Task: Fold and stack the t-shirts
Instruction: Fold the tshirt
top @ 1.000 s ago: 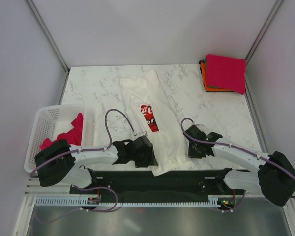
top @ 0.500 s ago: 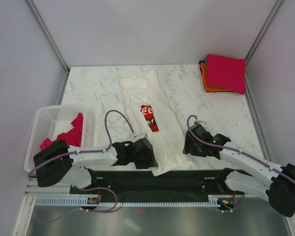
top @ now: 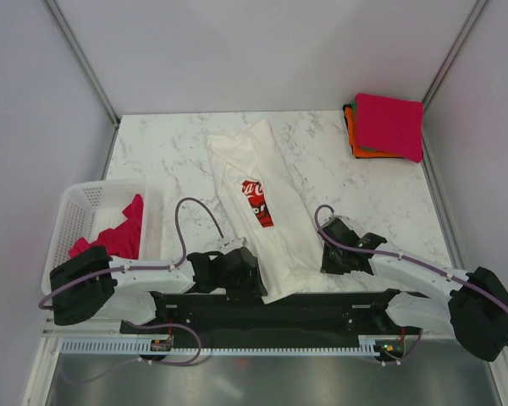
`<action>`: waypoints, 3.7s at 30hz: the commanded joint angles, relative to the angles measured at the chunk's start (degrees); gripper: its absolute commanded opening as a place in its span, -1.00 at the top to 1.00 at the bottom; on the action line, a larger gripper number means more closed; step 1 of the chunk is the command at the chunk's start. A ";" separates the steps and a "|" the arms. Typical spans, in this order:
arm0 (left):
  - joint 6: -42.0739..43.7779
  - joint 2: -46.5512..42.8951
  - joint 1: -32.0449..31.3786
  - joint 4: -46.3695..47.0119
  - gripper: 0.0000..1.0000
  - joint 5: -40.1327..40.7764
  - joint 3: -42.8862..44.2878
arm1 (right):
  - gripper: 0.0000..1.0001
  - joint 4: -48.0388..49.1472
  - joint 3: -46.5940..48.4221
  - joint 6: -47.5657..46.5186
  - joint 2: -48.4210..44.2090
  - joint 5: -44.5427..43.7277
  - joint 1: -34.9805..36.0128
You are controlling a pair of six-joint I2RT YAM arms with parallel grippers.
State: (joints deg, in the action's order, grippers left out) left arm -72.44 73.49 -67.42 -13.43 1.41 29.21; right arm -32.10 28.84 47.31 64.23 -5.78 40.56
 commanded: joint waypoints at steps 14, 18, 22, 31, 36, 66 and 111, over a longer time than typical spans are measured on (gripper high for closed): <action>-2.44 1.92 -1.40 4.46 -0.18 4.47 1.55 | 0.68 2.30 -1.59 -0.90 -0.42 0.33 -0.04; -2.35 2.88 -1.49 5.95 -0.14 6.15 2.43 | 0.67 2.74 -1.86 -1.08 -0.42 0.51 0.05; -2.53 4.98 -1.40 9.37 -0.14 6.76 2.17 | 0.67 3.00 -1.94 -1.25 -0.42 0.51 0.05; -2.52 2.90 -1.40 9.50 0.69 10.88 1.99 | 1.00 3.18 -2.12 -1.17 -0.59 0.59 0.05; -6.48 -10.27 -1.40 -4.22 0.96 16.96 0.85 | 1.00 1.34 -1.60 -0.21 -3.57 3.66 0.14; 8.96 -30.45 5.25 -35.89 0.96 29.00 15.95 | 1.00 -15.72 33.73 0.62 6.60 -12.77 10.62; 45.11 40.16 59.86 -28.14 -0.22 -16.88 71.25 | -0.43 -19.94 95.82 -19.53 58.07 3.75 -18.50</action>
State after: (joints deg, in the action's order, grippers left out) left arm -29.23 117.40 -7.42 -34.68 -11.86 95.92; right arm -47.75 123.42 29.02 129.84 -4.40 21.74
